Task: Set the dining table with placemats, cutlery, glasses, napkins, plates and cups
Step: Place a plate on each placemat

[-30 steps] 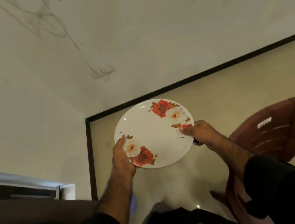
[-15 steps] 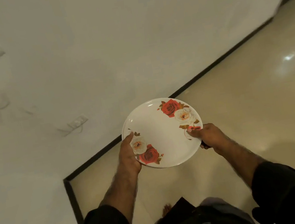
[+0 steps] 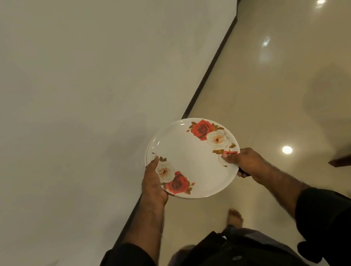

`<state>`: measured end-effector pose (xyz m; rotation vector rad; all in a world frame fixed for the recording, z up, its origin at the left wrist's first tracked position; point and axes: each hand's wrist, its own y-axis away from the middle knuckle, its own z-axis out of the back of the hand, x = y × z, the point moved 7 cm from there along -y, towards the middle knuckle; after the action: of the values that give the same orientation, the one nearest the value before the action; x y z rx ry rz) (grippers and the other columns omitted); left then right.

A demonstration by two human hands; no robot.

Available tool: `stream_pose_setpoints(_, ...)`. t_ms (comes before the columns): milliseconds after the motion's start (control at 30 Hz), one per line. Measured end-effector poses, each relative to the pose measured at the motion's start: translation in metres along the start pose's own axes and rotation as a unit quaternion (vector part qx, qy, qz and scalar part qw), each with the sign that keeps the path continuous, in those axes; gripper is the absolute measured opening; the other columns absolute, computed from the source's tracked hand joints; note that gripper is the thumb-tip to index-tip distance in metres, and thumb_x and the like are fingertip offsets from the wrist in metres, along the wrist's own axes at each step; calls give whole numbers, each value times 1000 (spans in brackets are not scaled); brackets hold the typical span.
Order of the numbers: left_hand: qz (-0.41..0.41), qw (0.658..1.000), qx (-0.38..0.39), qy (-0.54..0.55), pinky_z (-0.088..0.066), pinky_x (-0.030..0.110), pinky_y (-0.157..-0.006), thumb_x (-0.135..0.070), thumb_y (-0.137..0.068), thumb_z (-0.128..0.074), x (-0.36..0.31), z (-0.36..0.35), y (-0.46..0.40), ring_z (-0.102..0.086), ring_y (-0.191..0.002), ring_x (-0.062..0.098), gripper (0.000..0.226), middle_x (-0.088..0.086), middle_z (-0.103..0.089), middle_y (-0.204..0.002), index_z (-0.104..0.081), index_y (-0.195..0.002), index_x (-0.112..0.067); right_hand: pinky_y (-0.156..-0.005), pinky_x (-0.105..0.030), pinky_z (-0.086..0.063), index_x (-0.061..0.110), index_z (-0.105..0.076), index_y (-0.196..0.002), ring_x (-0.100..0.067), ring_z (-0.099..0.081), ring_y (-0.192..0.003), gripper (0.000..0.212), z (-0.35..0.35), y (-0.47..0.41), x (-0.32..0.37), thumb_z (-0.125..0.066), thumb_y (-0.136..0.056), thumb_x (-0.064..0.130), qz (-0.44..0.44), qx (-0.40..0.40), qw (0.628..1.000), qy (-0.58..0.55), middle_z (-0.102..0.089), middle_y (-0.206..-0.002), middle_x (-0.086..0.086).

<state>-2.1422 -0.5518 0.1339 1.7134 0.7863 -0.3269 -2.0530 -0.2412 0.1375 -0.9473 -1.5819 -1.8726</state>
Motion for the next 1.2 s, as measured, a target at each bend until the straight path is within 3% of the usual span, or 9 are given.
stream_pose_setpoints(100,14,999,22,39,-42,47,-122,-48,-85,-88,-30,-53,-42,-65,-119,15,77,2,-71,-128,-60,-148,-15,-47,-26,-40,5,-76,-101,-19,-52,-49,36,37,-35,41,-76,-94,41,0,-19,1000,-9,-74,-75,-12)
stream_pose_setpoints(200,15,996,86,-19,-31,57,-127,-69,-93,-68,-62,-125,-68,-60,-119,30,80,7,-64,-134,-62,-149,-13,-48,-27,-41,7,-75,-102,-20,-53,-50,34,71,-68,73,-75,-95,40,3,-43,999,-23,-75,-76,-12)
stream_pose_setpoints(333,14,991,110,-78,-53,64,-107,-81,-98,-41,-101,-213,-130,-67,-120,42,83,20,-73,-128,-65,-136,-11,-47,-26,-41,5,-74,-103,-20,-53,-50,37,116,-124,99,-76,-95,41,-9,-87,995,-57,-74,-76,-12)
stream_pose_setpoints(533,46,983,107,-143,-45,64,-115,-75,-103,-38,-147,-331,-250,-63,-131,44,77,20,-71,-137,-62,-145,-15,-49,-27,-42,5,-74,-105,-20,-54,-51,41,186,-220,149,-74,-95,45,-20,-159,983,-94,-74,-79,-16)
stream_pose_setpoints(733,120,955,226,-147,-43,62,-119,-71,-104,-43,-190,-472,-321,-76,-106,36,75,19,-76,-120,-65,-141,-10,-51,-29,-48,6,-72,-106,-20,-57,-53,39,248,-272,197,-73,-96,43,-42,-231,959,-156,-74,-76,-11)
stream_pose_setpoints(867,109,915,350,-168,-22,52,-132,-65,-109,-35,-184,-583,-381,-53,-140,49,90,47,-50,-134,-43,-144,17,-56,-32,-51,6,-72,-106,-22,-62,-59,48,301,-292,207,-73,-94,52,-46,-260,943,-204,-77,-84,-16)
stream_pose_setpoints(967,171,885,344,-263,-52,49,-107,-51,-105,-58,-156,-656,-396,-74,-85,25,50,15,-72,-88,-70,-113,-4,-62,-35,-56,9,-73,-103,-23,-68,-64,45,356,-316,207,-74,-92,53,-54,-291,928,-227,-78,-87,-14)
stream_pose_setpoints(1100,140,908,282,-276,-44,68,-115,-67,-100,-53,-141,-748,-422,-64,-131,44,70,23,-69,-137,-69,-141,-13,-64,-36,-55,11,-75,-106,-25,-66,-66,44,447,-355,204,-73,-93,54,-58,-302,920,-242,-79,-90,-16)
stream_pose_setpoints(1200,136,912,259,-288,-47,66,-112,-67,-100,-53,-127,-827,-434,-66,-126,41,69,21,-70,-136,-69,-141,-13,-53,-30,-48,6,-75,-107,-21,-61,-56,41,513,-375,216,-70,-98,46,-64,-298,916,-259,-77,-89,-22)
